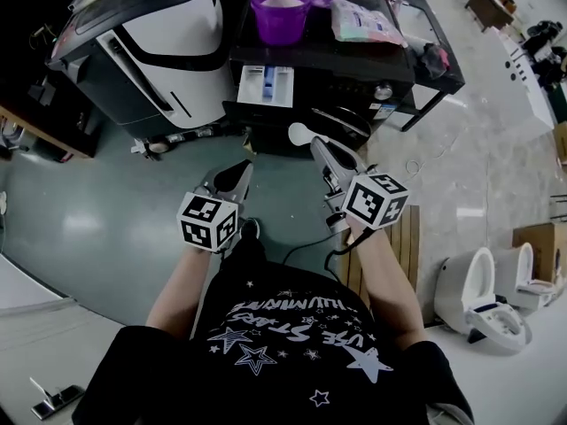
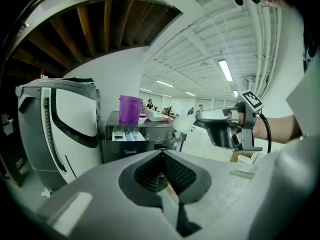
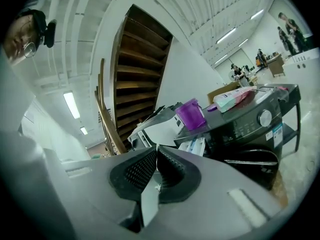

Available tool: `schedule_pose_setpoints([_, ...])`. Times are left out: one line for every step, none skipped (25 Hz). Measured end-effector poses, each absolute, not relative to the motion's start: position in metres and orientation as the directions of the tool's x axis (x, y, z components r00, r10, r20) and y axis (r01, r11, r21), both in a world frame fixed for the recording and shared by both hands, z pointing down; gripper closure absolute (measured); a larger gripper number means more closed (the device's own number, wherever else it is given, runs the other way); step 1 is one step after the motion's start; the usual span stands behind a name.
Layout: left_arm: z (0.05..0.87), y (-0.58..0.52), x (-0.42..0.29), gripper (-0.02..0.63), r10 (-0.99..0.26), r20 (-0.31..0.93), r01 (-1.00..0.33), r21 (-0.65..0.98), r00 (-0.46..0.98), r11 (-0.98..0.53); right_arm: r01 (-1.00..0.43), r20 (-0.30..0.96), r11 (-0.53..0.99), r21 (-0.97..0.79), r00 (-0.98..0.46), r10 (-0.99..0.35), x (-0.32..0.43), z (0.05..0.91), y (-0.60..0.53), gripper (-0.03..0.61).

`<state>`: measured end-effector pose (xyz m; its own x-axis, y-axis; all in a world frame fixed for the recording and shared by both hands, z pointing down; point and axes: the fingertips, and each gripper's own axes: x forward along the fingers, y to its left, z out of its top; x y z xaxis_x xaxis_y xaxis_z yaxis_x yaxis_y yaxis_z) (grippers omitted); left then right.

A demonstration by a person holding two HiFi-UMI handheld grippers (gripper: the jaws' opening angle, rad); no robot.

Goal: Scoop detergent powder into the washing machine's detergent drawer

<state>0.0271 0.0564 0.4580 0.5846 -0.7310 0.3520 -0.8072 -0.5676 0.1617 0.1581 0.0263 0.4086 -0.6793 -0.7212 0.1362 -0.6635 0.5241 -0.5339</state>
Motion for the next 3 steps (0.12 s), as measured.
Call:
schedule_pose_setpoints([0.459, 0.065, 0.031, 0.607, -0.734, 0.355, -0.811, 0.162, 0.579, -0.562, -0.660, 0.136, 0.525, -0.537, -0.682, -0.718, 0.163, 0.409, 0.034, 0.545])
schedule_pose_setpoints([0.460, 0.073, 0.035, 0.607, -0.737, 0.358, -0.815, 0.163, 0.574, -0.556, -0.657, 0.137, 0.526, -0.540, -0.685, -0.715, 0.169, 0.409, 0.041, 0.545])
schedule_pose_setpoints([0.461, 0.081, 0.039, 0.607, -0.739, 0.361, -0.819, 0.163, 0.568, -0.550, -0.654, 0.137, 0.527, -0.543, -0.688, -0.713, 0.174, 0.410, 0.049, 0.545])
